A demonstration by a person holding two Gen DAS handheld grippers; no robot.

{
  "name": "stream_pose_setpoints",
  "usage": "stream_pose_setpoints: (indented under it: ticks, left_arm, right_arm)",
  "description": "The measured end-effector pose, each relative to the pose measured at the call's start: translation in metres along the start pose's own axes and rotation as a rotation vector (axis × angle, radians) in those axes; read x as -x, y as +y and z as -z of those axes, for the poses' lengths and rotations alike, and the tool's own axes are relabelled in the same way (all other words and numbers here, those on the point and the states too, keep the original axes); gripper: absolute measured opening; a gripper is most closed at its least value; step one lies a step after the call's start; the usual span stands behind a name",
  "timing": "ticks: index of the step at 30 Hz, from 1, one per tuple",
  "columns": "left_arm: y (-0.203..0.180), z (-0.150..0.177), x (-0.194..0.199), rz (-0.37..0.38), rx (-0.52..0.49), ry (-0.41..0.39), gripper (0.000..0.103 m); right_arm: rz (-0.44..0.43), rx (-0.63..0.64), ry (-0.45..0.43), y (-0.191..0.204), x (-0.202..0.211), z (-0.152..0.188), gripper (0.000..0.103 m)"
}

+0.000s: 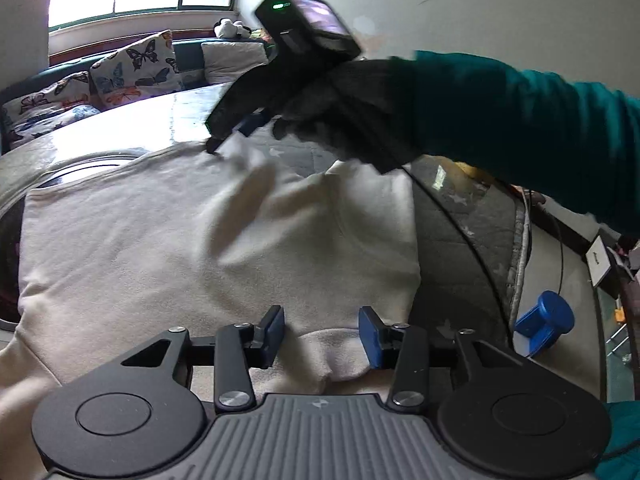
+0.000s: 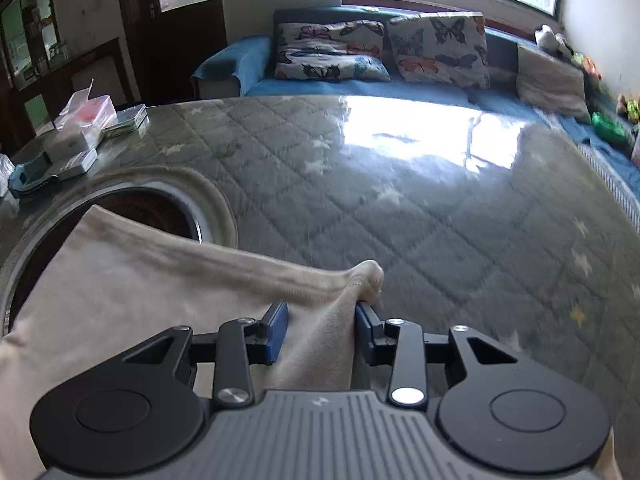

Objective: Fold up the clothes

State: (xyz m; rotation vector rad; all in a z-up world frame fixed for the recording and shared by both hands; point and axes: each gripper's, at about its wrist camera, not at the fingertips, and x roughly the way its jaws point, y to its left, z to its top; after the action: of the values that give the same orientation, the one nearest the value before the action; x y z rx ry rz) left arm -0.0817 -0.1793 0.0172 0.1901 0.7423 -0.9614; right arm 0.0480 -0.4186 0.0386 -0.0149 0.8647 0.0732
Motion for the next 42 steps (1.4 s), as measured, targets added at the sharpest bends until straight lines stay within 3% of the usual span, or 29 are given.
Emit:
stream_pose_setpoints:
  ticks: [3,7,16,20,23,32,42]
  left_arm:
    - [0.003,-0.001,0.001,0.015,0.013,0.002,0.046]
    - [0.022,-0.008,0.01,-0.026,0.073,-0.018,0.047]
    - [0.116,-0.038,0.007,-0.351,0.298,-0.044,0.046]
    - [0.154,-0.049,-0.003,-0.402,0.355,-0.036,0.045]
    - [0.176,-0.055,-0.012,-0.403,0.408,-0.04,0.037]
    - [0.194,-0.065,-0.032,-0.517,0.384,-0.036,0.01]
    - [0.191,-0.063,-0.029,-0.674,0.362,-0.016,0.009]
  right_arm:
    - [-0.002,-0.002,0.004,0.002,-0.006,-0.008,0.038]
    - [-0.012,0.007,-0.007,0.002,0.001,-0.01,0.039]
    - [-0.037,0.042,-0.014,0.005,0.033,0.004,0.048]
    - [-0.07,0.073,-0.01,0.014,0.041,0.013,0.049]
    - [-0.093,0.088,-0.007,0.021,0.044,0.018,0.05]
    - [-0.124,0.135,0.007,0.038,0.045,0.031,0.055]
    - [-0.108,0.144,0.016,0.039,0.048,0.046,0.057]
